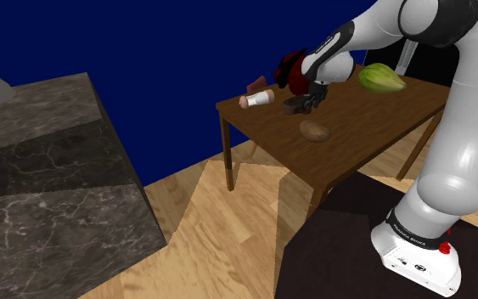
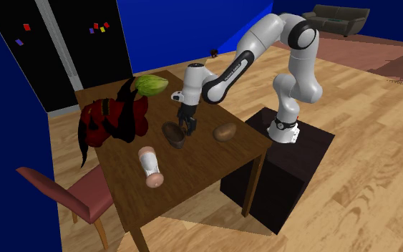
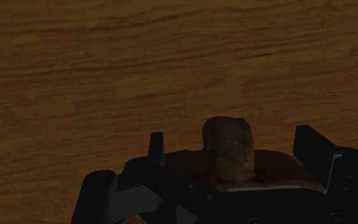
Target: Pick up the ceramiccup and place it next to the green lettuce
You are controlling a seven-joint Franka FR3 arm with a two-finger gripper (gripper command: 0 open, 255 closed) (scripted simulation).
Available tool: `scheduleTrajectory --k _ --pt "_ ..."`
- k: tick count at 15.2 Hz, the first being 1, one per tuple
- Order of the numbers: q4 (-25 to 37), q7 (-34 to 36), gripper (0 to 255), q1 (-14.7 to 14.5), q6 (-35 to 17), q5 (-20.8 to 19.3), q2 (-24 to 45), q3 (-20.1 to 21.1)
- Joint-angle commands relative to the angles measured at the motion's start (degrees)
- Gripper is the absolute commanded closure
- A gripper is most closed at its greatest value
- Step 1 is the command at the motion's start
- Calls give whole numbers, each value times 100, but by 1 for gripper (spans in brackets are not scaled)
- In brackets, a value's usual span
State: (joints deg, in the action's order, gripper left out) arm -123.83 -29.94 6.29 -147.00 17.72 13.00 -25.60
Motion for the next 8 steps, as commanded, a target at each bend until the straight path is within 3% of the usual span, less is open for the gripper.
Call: scheduleTrajectory --k 1,4,5,8 --pt "0 -4 0 2 -4 5 4 2" --pt "0 -4 0 2 -3 4 4 1" --pt "0 -4 255 2 -3 4 4 1" --pt "1 -4 255 2 -3 5 4 1"
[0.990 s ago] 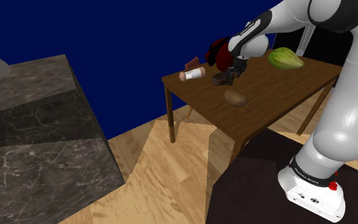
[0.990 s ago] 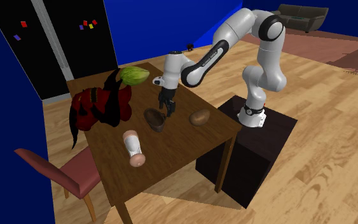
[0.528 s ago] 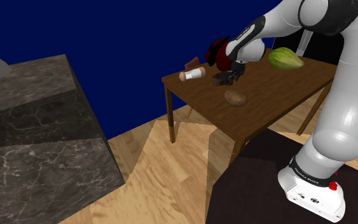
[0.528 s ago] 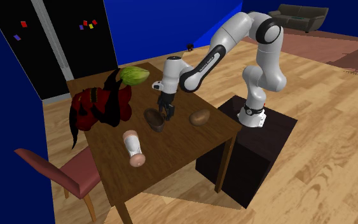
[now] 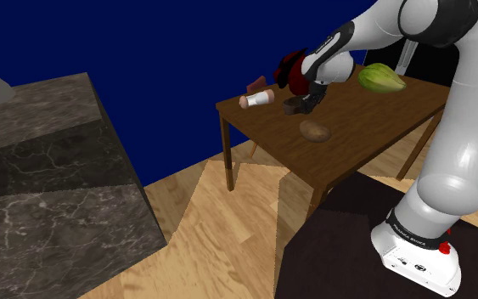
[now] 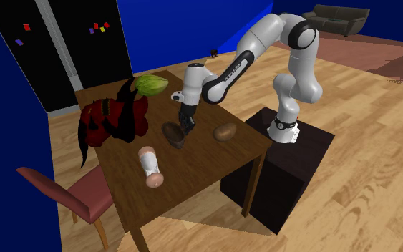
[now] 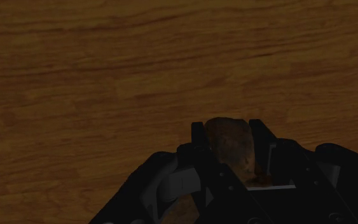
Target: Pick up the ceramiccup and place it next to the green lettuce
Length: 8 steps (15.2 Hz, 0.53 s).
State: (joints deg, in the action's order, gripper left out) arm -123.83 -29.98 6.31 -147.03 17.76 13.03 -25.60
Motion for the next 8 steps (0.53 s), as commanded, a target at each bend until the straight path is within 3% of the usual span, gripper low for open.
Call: scheduleTrajectory --k 1,8 --pt "0 0 255 0 0 0 0 0" --pt "31 90 255 -33 123 -117 -110 -46"
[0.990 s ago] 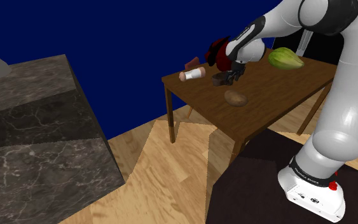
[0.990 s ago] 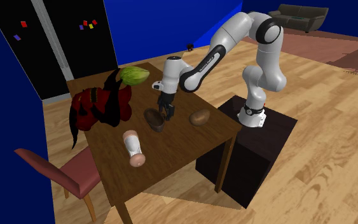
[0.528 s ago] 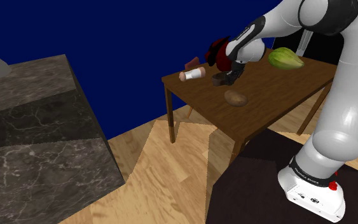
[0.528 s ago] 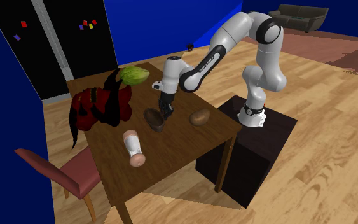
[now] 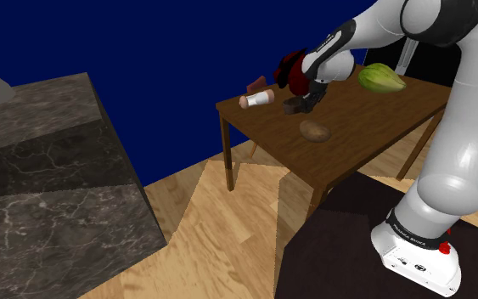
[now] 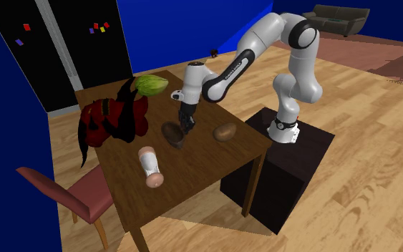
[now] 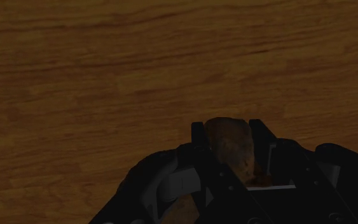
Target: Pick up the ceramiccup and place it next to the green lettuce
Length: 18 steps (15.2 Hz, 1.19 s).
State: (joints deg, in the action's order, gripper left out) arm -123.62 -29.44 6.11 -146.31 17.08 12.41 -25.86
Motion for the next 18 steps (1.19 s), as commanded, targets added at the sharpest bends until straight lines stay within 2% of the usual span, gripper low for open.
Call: scheduleTrajectory --k 1,18 --pt "28 81 255 -28 113 -106 -101 -40" --pt "538 673 255 -160 1254 -866 -863 -211"
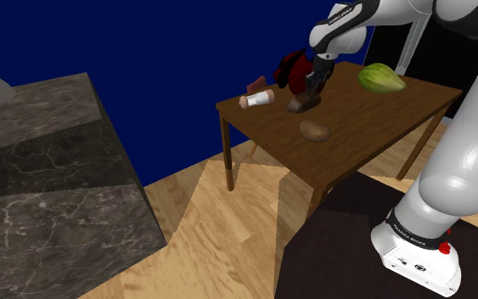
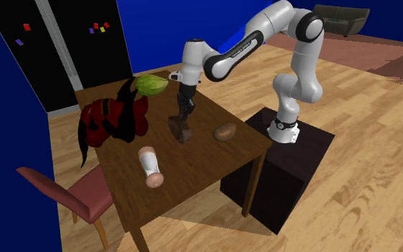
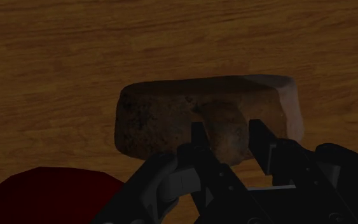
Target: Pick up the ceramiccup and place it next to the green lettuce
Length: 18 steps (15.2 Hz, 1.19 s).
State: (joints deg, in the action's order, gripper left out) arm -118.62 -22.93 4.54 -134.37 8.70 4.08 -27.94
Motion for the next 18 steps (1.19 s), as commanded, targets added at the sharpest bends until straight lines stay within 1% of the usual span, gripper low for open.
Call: scheduleTrajectory --k 1,9,18 --pt "80 47 255 -6 131 -59 -64 -5" --pt "463 214 255 -22 706 -259 -294 -12" --pt "994 340 255 -31 1369 -393 -452 -6"
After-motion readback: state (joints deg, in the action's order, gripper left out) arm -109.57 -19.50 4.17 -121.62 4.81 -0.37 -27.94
